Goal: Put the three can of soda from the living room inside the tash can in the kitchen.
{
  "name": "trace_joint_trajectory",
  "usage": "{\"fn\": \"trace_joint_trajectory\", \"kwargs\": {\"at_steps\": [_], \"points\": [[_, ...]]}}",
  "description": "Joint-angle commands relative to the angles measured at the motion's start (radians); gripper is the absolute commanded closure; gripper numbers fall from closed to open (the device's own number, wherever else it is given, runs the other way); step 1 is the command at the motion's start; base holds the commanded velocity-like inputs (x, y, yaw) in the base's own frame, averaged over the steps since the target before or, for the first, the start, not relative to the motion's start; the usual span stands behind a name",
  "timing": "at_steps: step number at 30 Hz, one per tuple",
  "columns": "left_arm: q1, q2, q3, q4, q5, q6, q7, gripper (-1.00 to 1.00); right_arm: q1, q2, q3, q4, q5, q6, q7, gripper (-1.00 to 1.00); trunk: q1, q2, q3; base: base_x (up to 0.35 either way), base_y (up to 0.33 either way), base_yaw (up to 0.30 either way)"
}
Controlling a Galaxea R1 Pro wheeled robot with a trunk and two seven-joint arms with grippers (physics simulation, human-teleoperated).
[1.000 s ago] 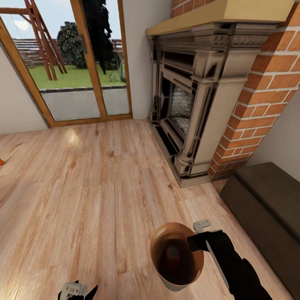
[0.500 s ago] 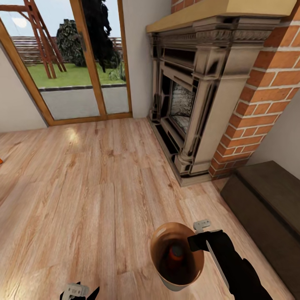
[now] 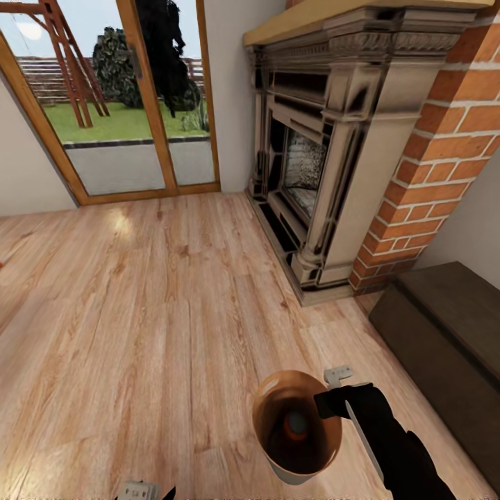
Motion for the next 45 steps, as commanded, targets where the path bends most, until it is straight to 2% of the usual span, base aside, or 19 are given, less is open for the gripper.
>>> {"fn": "trace_joint_trajectory", "kwargs": {"at_steps": [1, 7, 13, 24, 27, 28, 35, 45], "points": [[0.000, 0.000, 0.000, 0.001, 0.001, 0.000, 0.001, -1.00, 0.000, 0.001, 0.001, 0.000, -0.017, 0.001, -0.001, 1.00, 0.004, -0.007, -0.004, 0.000, 0.000, 0.000], [0.000, 0.001, 0.002, 0.003, 0.004, -0.003, 0.011, -1.00, 0.000, 0.003, 0.002, 0.000, -0.017, 0.002, -0.001, 1.00, 0.027, -0.049, -0.029, 0.000, 0.000, 0.000], [0.000, 0.001, 0.002, 0.005, 0.003, -0.003, 0.049, -1.00, 0.000, 0.002, 0.001, 0.000, -0.017, 0.002, -0.001, 1.00, 0.050, -0.091, -0.053, 0.000, 0.000, 0.000], [0.000, 0.000, 0.001, 0.006, 0.004, -0.005, 0.058, -1.00, -0.009, -0.007, -0.002, -0.012, -0.017, 0.006, -0.001, 1.00, 0.092, -0.168, -0.096, 0.000, 0.000, 0.000], [0.000, 0.000, 0.001, 0.006, 0.004, -0.005, 0.058, -1.00, -0.017, -0.010, -0.033, -0.069, -0.016, 0.065, 0.000, 1.00, 0.104, -0.189, -0.108, 0.000, 0.000, 0.000], [0.000, 0.000, 0.001, 0.006, 0.004, -0.005, 0.058, -1.00, -0.019, -0.011, -0.050, -0.142, -0.016, 0.113, 0.001, 1.00, 0.107, -0.196, -0.112, 0.000, 0.000, 0.000], [0.000, 0.001, 0.001, 0.006, 0.004, -0.005, 0.058, -1.00, -0.020, -0.012, -0.061, -0.204, -0.015, 0.116, 0.004, 1.00, 0.134, -0.245, -0.141, 0.000, 0.000, 0.000], [0.000, 0.001, 0.001, 0.006, 0.004, -0.005, 0.058, -1.00, -0.020, -0.011, -0.062, -0.218, -0.016, 0.116, 0.014, 1.00, 0.173, -0.315, -0.175, 0.000, 0.000, 0.000]]}}
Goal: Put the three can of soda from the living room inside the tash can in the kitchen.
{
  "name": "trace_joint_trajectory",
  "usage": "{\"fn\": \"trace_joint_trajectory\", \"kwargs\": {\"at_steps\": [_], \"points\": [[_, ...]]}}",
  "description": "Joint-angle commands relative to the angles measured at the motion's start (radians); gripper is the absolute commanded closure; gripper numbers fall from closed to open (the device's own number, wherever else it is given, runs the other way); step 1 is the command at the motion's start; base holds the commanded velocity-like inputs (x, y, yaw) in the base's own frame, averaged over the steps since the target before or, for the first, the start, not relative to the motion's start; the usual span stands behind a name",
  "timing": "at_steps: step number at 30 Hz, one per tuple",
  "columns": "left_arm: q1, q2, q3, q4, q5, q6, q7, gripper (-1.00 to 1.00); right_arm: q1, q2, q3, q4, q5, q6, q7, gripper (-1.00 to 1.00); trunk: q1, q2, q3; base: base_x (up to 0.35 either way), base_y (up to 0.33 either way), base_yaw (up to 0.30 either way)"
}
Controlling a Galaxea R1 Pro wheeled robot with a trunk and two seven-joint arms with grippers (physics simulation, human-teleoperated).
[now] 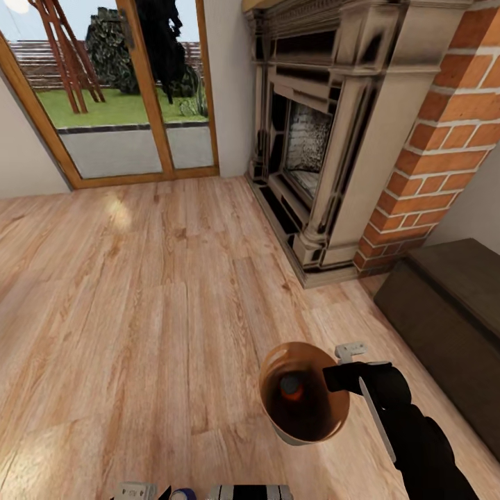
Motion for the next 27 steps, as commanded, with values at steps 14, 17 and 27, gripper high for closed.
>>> {"fn": "trace_joint_trajectory", "kwargs": {"at_steps": [14, 17, 27], "points": [[0.000, 0.000, 0.000, 0.000, 0.000, 0.000, 0.000, -1.00, 0.002, 0.001, 0.004, -0.003, -0.024, 0.001, 0.004, 1.00, 0.054, -0.098, -0.044, 0.000, 0.000, 0.000], [0.000, 0.000, 0.000, 0.000, 0.000, 0.000, 0.000, -1.00, 0.003, 0.002, 0.007, -0.005, -0.024, 0.001, 0.004, 1.00, 0.065, -0.119, -0.053, 0.000, 0.000, 0.000], [0.000, 0.000, 0.000, 0.000, 0.000, 0.000, 0.000, -1.00, 0.004, 0.002, 0.012, -0.017, -0.024, 0.001, 0.004, 1.00, 0.065, -0.119, -0.053, 0.000, 0.000, 0.000]]}}
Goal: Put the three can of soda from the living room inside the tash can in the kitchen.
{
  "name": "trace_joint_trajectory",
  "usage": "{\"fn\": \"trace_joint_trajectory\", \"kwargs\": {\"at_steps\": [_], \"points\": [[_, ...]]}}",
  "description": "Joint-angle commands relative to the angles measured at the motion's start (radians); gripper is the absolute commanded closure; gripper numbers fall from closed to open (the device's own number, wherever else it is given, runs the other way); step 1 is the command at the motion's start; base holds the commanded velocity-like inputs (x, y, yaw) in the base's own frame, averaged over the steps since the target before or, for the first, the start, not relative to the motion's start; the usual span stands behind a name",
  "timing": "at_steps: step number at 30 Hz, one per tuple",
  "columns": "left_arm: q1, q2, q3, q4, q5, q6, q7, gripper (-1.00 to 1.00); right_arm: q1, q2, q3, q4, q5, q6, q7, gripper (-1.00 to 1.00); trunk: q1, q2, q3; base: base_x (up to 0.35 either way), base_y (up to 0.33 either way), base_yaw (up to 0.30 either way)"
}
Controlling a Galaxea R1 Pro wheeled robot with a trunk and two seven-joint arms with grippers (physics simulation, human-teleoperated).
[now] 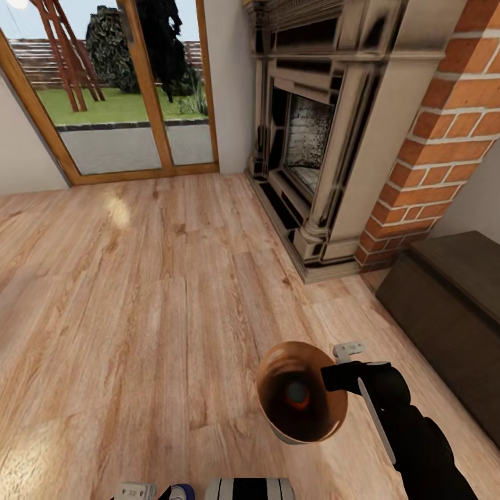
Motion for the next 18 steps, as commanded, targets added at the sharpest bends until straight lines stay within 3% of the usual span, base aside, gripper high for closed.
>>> {"fn": "trace_joint_trajectory", "kwargs": {"at_steps": [1, 8, 13, 18], "points": [[0.000, 0.000, 0.000, 0.000, 0.000, 0.000, 0.000, -1.00, 0.000, 0.000, 0.001, 0.000, -0.019, 0.002, -0.001, 1.00, 0.000, 0.000, 0.000, 0.000, 0.000, 0.000], [0.000, 0.000, 0.000, 0.000, 0.000, 0.000, -0.001, -1.00, -0.002, 0.000, 0.003, -0.001, -0.014, 0.002, -0.001, 1.00, 0.000, 0.000, 0.000, 0.000, -0.033, 0.000], [0.000, 0.000, 0.000, 0.000, -0.001, 0.000, -0.001, -1.00, -0.003, 0.000, 0.003, -0.001, -0.012, 0.002, -0.001, 1.00, 0.000, 0.000, 0.000, 0.000, -0.207, 0.019], [0.000, 0.000, 0.000, 0.000, 0.000, 0.000, -0.001, -1.00, -0.003, 0.002, 0.004, -0.001, -0.011, 0.002, -0.002, 1.00, 0.000, 0.000, 0.000, 0.000, -0.254, 0.156]]}}
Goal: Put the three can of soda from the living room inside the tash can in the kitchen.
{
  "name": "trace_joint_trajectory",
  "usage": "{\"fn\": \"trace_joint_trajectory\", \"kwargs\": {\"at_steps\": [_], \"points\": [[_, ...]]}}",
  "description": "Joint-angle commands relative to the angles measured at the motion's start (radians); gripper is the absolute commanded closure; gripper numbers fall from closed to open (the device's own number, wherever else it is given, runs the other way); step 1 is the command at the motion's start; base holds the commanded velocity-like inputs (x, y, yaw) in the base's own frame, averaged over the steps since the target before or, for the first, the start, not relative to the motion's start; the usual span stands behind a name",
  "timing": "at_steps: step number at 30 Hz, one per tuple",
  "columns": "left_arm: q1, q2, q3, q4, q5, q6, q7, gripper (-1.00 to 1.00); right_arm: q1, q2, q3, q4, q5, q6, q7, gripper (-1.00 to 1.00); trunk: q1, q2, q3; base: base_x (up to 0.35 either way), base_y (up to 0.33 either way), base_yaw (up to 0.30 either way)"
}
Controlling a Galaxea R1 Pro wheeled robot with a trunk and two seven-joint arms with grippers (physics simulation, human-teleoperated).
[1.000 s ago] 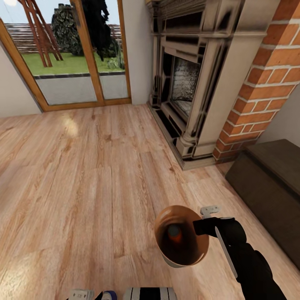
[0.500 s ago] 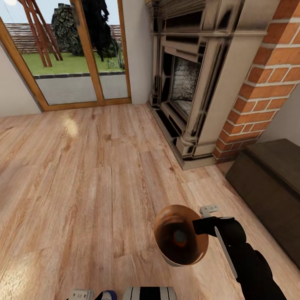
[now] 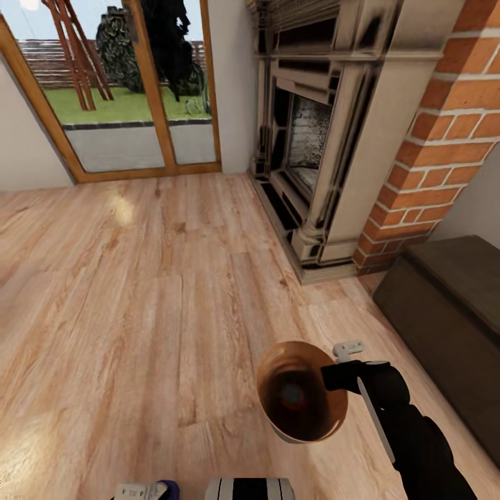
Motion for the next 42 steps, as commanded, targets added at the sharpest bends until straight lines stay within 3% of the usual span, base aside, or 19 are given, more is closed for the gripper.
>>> {"fn": "trace_joint_trajectory", "kwargs": {"at_steps": [1, 18, 33, 42], "points": [[0.000, 0.000, 0.000, 0.000, 0.000, 0.000, 0.000, -1.00, 0.000, 0.000, 0.001, 0.000, -0.022, 0.002, -0.001, 1.00, 0.000, 0.000, 0.000, 0.000, -0.186, 0.222], [0.000, 0.000, 0.001, 0.000, 0.001, 0.000, 0.001, -1.00, 0.000, 0.005, 0.002, 0.001, -0.023, 0.002, -0.008, 1.00, 0.000, 0.000, 0.000, 0.002, 0.055, 0.236], [0.000, 0.000, -0.001, 0.000, -0.001, 0.000, 0.012, -1.00, 0.000, 0.007, 0.006, 0.001, -0.023, 0.002, -0.007, 1.00, 0.000, 0.000, 0.000, 0.248, -0.075, 0.018], [0.000, 0.000, 0.000, 0.000, 0.000, 0.003, 0.015, -1.00, 0.001, 0.009, 0.007, 0.001, -0.023, 0.002, -0.008, 1.00, 0.000, 0.000, 0.000, -0.213, -0.012, 0.000]]}}
